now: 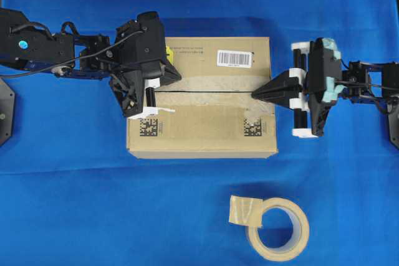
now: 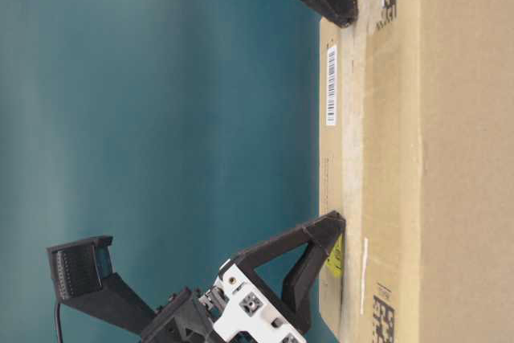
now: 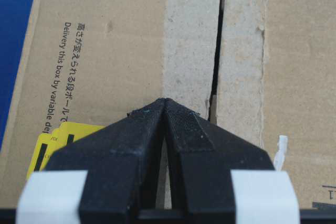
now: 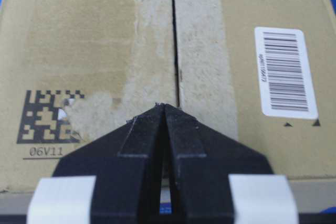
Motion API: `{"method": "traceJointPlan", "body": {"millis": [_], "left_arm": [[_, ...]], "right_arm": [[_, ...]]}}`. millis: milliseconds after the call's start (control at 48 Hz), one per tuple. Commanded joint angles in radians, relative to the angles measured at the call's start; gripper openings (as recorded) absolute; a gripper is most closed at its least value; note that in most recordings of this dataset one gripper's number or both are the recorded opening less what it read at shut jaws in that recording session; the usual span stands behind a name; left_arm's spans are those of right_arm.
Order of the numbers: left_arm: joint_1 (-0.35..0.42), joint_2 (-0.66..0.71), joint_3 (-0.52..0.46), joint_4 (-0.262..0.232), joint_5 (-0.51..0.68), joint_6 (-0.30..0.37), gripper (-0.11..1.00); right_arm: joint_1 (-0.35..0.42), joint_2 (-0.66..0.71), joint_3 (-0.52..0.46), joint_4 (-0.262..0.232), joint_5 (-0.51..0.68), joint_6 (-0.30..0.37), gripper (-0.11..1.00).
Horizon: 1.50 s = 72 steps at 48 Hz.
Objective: Close the cardboard box.
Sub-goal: 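Press both grippers along the center seam of the closed flaps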
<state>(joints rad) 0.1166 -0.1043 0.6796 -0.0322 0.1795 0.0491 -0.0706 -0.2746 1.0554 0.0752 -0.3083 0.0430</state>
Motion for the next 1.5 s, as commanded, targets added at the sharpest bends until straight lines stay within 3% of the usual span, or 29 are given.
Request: {"method": "traceJointPlan", "body": {"millis": [0,583,875,1479], "left_arm": [[-0.014,-0.018,-0.002,-0.003,-0.018,-0.002,0.00],[-0.031,-0.023,0.012,-0.002,-0.064,-0.002,0.00],[-0.031,-0.060,0.069,-0.002,-0.135,-0.002,0.00],[-0.052,-0.186,0.411,-0.003,-0.739,-0.003,0.00]], "right_arm": [[-0.012,-0.002,0.014,0.000,-0.041,-0.002,0.00],[-0.034,-0.003,0.028,0.008,-0.063,-0.002,0.00],[-0.034,-0.003,0.029,0.008,-0.058,0.002,0.00],[-0.034,0.011,0.018,0.008,-0.058,0.002,0.00]]}}
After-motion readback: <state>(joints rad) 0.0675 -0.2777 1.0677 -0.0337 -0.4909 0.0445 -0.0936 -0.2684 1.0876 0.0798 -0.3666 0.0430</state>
